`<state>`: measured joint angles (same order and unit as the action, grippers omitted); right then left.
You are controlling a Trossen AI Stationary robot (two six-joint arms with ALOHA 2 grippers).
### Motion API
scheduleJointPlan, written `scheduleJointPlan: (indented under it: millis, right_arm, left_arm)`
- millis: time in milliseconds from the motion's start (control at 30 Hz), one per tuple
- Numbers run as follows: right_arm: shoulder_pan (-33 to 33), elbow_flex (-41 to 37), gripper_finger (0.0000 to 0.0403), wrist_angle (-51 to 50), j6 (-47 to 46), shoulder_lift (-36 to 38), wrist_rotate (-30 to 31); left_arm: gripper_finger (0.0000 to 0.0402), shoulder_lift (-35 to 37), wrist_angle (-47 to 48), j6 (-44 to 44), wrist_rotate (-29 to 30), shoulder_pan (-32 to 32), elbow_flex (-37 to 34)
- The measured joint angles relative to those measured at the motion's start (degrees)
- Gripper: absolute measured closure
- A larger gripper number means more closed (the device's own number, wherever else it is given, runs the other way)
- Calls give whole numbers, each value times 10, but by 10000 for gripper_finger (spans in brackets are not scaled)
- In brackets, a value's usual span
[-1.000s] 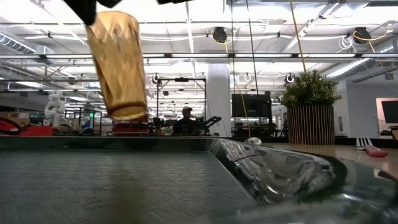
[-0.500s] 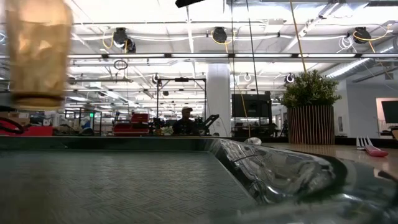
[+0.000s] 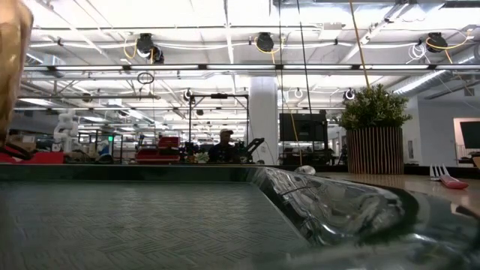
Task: Pick and place plate/cup/fork/spoon on tray
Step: Put the orange cup on the black tray
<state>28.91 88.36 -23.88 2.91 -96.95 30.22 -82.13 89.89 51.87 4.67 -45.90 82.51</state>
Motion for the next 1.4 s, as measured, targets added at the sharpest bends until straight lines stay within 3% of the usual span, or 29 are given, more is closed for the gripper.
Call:
scheduleJointPlan:
  millis: [367,567,1400]
  right_arm:
    - [48,-11,26,25,-58,0,74]
    - [50,-43,26,74,-43,-1,72]
    - [47,-48,26,74,-35,0,70]
  left_arm:
    - [399,-2,3,23,-53,-4,-91]
    - [399,21,1,35,-39,-5,-94]
    - [378,34,1,26,-60,4,-144]
